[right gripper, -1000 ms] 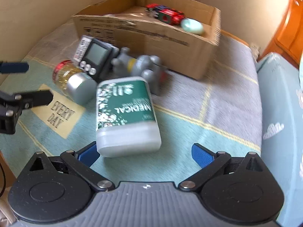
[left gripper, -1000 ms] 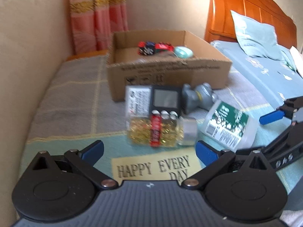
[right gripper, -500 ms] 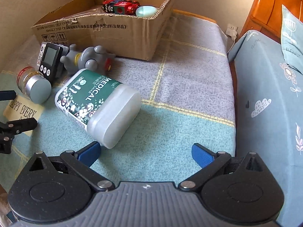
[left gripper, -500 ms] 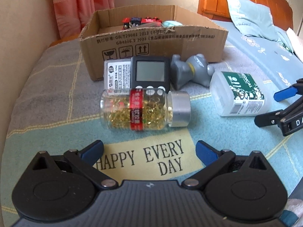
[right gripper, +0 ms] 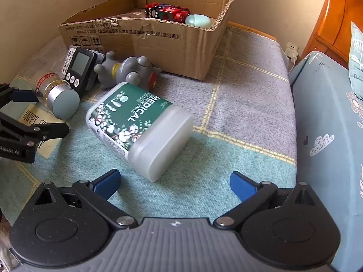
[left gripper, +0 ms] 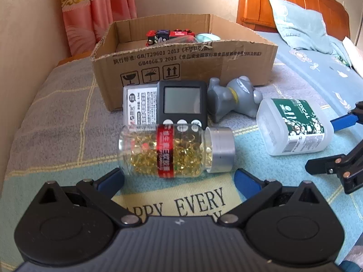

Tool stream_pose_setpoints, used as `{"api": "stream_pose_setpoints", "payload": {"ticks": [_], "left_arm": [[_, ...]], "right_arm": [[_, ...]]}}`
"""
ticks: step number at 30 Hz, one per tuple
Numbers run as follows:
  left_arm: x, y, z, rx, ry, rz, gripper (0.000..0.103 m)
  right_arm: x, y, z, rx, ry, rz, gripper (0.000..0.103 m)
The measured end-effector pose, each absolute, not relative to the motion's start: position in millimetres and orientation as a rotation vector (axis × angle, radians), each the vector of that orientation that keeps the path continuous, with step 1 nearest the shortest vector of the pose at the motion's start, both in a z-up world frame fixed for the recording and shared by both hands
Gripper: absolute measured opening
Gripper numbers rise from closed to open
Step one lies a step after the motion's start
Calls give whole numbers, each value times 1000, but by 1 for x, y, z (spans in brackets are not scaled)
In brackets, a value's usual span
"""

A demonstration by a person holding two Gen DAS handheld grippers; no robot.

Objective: Organize rigid objects
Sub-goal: 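Grasp the gold capsule jar with the left gripper while the right grasps the MEDICAL bottle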

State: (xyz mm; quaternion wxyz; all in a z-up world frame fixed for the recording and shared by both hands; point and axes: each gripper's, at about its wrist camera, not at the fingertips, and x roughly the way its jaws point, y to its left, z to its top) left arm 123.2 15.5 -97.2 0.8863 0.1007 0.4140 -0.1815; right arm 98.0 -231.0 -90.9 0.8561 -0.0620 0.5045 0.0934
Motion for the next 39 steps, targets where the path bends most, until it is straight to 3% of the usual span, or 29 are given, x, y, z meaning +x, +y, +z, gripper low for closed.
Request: {"api": "stream_pose_setpoints", "payload": {"ticks": [15, 19, 20, 39], "left_arm": [[130, 18, -86, 215, 809, -392, 101], [130, 20, -84, 197, 798, -403, 99], [131, 19, -84, 195, 798, -410, 93], [107, 49, -82, 138, 854, -274, 93]], "right_arm": [[116, -271, -89, -37, 1063, 70, 103], [106, -257, -84, -47, 1050, 176, 103], [103, -252, -82, -50, 1040, 200, 103], [135, -192, -73, -124, 1022, 242, 103]]}}
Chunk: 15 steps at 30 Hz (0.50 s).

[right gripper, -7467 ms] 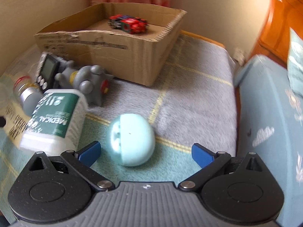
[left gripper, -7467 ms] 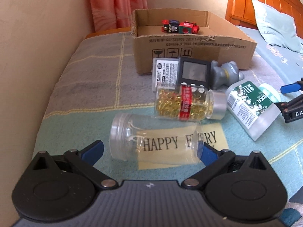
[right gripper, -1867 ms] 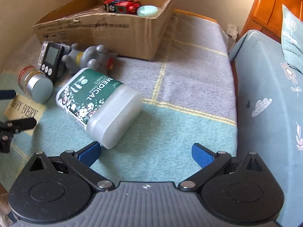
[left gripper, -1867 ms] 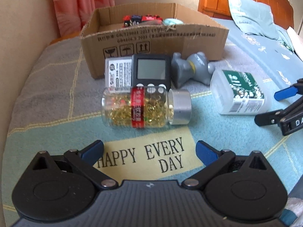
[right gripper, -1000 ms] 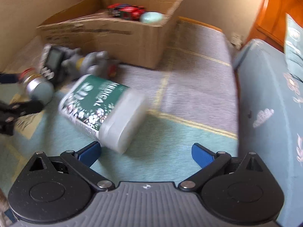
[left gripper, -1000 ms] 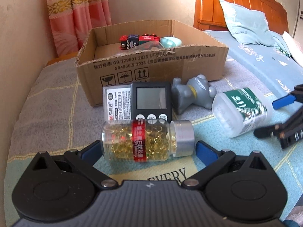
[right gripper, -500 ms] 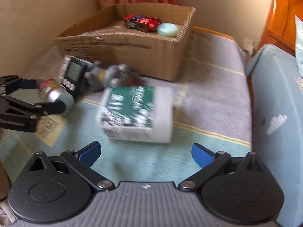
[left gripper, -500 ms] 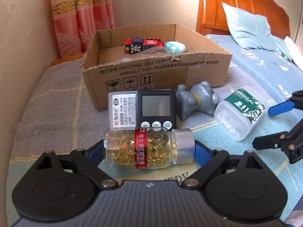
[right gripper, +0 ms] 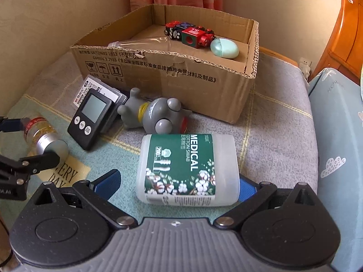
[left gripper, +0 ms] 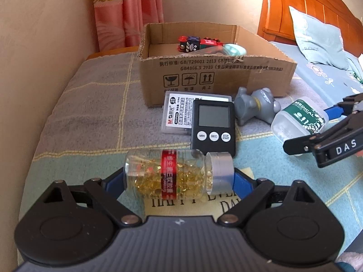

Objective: Organize rigid objects
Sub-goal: 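Grasp the gold capsule jar with the left gripper while the right grasps the MEDICAL bottle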

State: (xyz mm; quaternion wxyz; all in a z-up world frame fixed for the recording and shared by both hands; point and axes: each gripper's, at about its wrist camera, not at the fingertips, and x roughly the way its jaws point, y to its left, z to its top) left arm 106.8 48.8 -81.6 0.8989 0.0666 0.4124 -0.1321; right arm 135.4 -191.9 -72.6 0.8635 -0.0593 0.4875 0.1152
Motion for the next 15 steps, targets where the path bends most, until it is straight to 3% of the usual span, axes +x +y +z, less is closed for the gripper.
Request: {"api": "stream_pose_setpoints", "payload": {"ticks": [11, 15], "left_arm": [[113, 44, -80, 151, 848, -277, 93], [114, 43, -81, 154, 846, -277, 93]], "right_arm": [[149, -179, -76, -179, 1071, 184, 101], [150, -176, -76, -216, 1083, 157, 94]]}}
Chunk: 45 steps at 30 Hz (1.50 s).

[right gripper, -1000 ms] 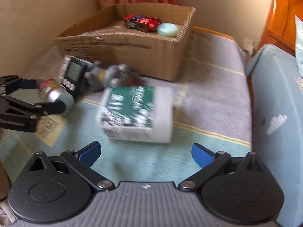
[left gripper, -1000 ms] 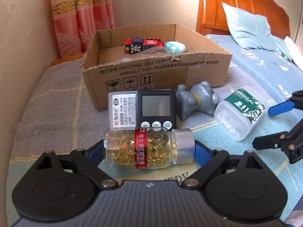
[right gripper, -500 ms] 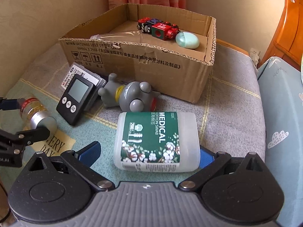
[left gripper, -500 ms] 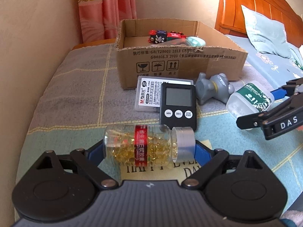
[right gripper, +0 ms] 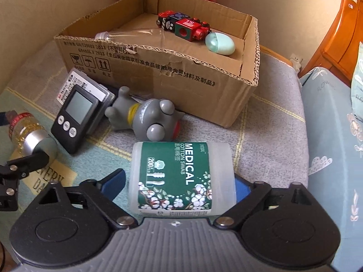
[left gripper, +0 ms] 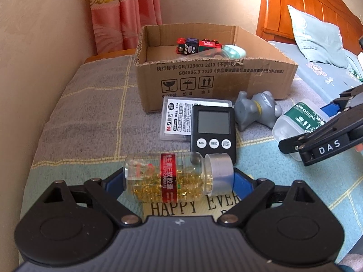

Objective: Organize rigid objects
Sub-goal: 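Grasp the gold capsule jar with the left gripper while the right grasps the MEDICAL bottle, then carry the capsule jar and MEDICAL bottle into the box and open both grippers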

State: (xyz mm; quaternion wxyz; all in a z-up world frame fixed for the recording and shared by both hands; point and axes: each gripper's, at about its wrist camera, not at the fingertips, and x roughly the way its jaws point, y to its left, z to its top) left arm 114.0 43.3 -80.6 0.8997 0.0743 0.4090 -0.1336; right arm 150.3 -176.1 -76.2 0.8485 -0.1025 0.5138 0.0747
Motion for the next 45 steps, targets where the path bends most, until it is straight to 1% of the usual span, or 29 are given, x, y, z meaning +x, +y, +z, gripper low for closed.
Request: {"api": "stream_pose_setpoints", "payload": {"ticks": [2, 4, 11, 23, 30, 39, 45], "left_arm": [[115, 43, -81, 158, 846, -279, 94], [116, 43, -81, 159, 848, -281, 94], [117, 42, -80, 178, 864, -286, 93], [110, 46, -63, 223, 893, -352, 93], [109, 49, -42, 221, 876, -383, 93], [115, 53, -12, 203, 813, -369, 93], [119, 60, -6, 188, 807, -344, 93]], "right_arm": [[150, -176, -76, -236, 1086, 146, 88], [151, -177, -76, -241, 1090, 145, 87], [151, -179, -74, -238, 1095, 170, 86], [137, -196, -51, -255, 1074, 224, 86], [136, -205, -24, -257, 1032, 261, 86], [174, -205, 27, -252, 884, 301, 86], [224, -198, 35, -236, 855, 343, 86]]}}
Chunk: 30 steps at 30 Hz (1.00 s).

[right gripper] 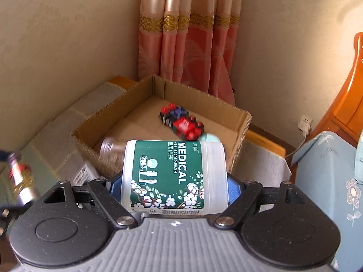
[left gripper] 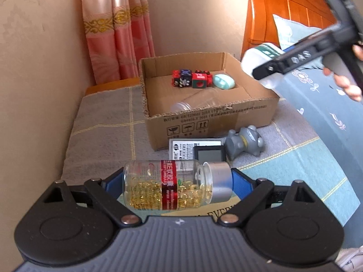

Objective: Organize rigid objects
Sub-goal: 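Carry the capsule jar and MEDICAL bottle into the box and open both grippers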

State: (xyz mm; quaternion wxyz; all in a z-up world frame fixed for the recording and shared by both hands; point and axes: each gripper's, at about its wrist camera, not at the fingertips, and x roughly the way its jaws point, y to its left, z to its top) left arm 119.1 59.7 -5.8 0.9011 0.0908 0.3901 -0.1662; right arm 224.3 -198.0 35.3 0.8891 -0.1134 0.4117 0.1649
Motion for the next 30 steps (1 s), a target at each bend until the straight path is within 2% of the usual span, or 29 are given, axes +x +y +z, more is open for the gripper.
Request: {"api": "stream_pose_setpoints", "payload": {"ticks": [8, 11, 16, 24, 30], "left_arm": [[128, 64, 0, 183, 796, -319, 93], [136, 64, 4, 183, 787, -327, 93], [155, 54, 16, 205, 758, -346, 93], [212, 28, 41, 179, 731, -391, 93], [259, 7, 39, 175, 768, -396, 93]], "right_arm": [[269, -185, 5, -276, 920, 313, 87], [267, -190, -2, -249, 931, 292, 98], [248, -205, 5, -171, 909, 285, 103], [216, -214, 11, -97, 960, 203, 103], [189, -217, 7, -36, 969, 122, 103]]}}
